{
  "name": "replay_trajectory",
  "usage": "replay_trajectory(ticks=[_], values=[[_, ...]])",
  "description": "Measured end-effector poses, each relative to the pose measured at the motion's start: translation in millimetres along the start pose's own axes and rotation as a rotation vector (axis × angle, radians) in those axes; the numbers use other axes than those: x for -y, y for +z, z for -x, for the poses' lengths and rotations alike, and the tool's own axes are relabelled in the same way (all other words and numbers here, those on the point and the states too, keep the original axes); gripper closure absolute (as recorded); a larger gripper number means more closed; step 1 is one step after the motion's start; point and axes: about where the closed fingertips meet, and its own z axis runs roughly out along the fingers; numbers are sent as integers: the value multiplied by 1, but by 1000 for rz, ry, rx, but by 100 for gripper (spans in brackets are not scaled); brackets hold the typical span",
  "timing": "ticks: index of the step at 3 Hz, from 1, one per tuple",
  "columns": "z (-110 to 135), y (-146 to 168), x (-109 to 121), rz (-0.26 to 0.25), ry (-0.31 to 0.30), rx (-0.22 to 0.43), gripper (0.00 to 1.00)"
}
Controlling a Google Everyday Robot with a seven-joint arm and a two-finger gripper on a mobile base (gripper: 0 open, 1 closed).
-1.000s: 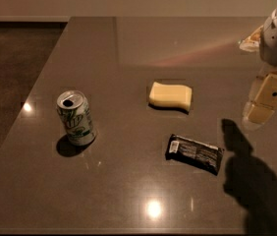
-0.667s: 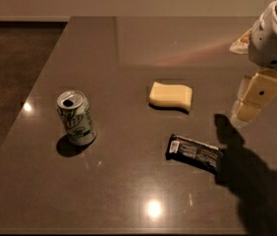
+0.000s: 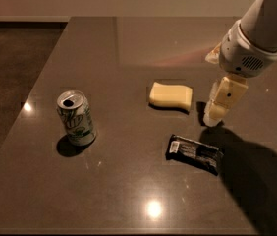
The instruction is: Pick sponge
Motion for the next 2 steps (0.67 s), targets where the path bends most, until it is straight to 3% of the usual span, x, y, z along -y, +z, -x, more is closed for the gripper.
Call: replay_trajectory(ticks=[2], values=[[25,59,20,42,-20,24,0]])
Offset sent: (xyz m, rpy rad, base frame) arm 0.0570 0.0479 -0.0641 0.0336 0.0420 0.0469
